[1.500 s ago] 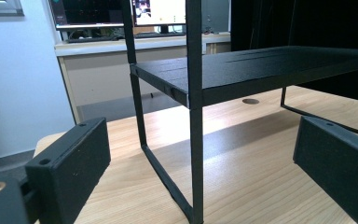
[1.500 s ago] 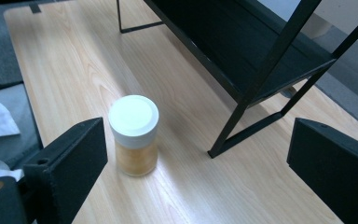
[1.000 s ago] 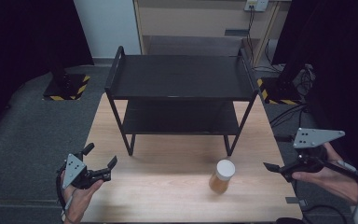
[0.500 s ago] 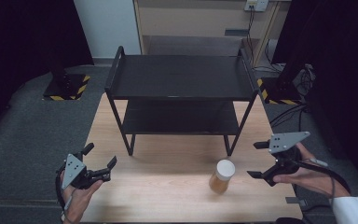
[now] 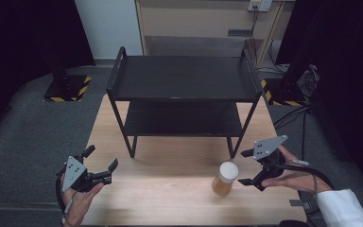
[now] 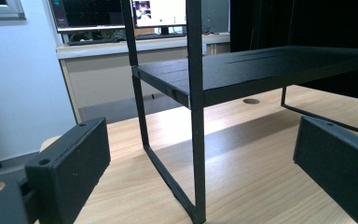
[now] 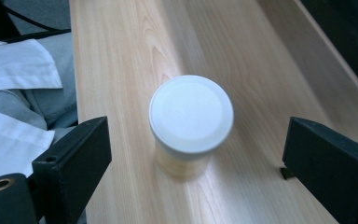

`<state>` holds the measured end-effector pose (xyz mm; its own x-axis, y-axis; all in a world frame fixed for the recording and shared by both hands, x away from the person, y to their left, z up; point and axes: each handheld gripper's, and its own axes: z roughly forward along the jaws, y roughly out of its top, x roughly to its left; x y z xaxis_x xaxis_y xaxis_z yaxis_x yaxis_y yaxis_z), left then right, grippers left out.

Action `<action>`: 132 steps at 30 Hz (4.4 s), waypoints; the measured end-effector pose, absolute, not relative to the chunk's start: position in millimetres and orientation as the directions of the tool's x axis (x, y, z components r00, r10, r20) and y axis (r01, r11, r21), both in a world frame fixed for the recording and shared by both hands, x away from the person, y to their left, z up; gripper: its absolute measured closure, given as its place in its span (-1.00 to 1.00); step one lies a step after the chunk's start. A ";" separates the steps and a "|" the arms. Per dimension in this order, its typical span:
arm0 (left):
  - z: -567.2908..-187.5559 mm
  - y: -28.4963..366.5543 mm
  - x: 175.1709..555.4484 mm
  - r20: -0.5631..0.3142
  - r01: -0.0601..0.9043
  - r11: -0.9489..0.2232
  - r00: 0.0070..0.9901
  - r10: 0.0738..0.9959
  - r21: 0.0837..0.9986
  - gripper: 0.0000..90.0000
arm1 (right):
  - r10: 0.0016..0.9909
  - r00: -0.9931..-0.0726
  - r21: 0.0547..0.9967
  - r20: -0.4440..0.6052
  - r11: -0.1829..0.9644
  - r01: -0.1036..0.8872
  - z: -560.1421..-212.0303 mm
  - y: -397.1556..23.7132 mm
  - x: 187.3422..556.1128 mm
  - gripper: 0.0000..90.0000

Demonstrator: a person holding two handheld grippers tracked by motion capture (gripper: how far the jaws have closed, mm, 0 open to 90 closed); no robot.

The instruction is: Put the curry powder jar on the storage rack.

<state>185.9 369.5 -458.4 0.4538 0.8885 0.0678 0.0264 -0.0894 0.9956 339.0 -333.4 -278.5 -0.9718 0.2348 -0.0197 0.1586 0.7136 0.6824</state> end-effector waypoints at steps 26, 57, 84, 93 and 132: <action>-457.6 370.0 183.6 0.075 0.029 -0.099 0.456 0.887 0.995 -0.93 | 0.223 -0.975 0.654 0.008 0.737 0.173 -322.7 -296.0 356.8 -0.26; -456.4 369.7 183.2 0.071 0.029 -0.095 0.461 0.884 0.995 -0.93 | 0.273 -0.955 0.704 -0.118 0.701 0.113 -45.6 -279.1 320.1 -0.25; -456.3 370.7 180.3 0.075 0.032 -0.103 0.479 0.875 0.994 -0.93 | 0.542 -0.837 0.718 -0.078 0.613 0.330 4.5 -239.6 451.5 -0.25; -455.9 369.6 180.7 0.078 0.036 -0.109 0.483 0.872 0.993 -0.93 | 0.620 -0.784 0.728 -0.040 0.556 0.402 -10.5 -263.4 460.3 -0.26; -453.4 363.6 182.2 0.097 0.031 -0.130 0.505 0.858 0.991 -0.93 | 0.386 -0.888 0.809 -0.249 0.587 0.028 -42.7 -328.6 271.8 -0.66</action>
